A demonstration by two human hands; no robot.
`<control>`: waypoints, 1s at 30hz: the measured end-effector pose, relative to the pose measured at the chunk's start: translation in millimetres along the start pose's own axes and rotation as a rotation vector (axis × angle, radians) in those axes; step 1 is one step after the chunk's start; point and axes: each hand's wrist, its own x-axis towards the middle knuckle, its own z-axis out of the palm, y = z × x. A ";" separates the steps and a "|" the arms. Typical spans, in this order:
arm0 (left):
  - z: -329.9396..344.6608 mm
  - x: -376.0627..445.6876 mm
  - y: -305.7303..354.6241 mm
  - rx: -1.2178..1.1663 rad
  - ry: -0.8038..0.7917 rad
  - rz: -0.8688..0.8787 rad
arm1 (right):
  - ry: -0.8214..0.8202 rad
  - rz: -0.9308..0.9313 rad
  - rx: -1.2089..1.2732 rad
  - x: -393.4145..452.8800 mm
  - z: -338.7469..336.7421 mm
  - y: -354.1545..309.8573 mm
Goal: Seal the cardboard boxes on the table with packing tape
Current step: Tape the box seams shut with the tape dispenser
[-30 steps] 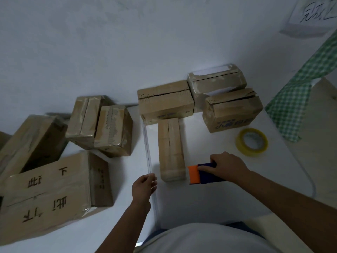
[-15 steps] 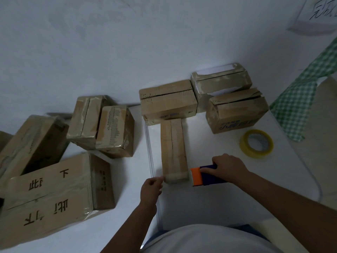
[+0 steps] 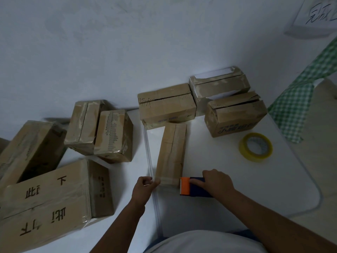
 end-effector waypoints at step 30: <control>25.9 37.7 0.0 1.333 -0.283 1.027 | 0.013 0.016 0.090 -9.4 3.4 17.2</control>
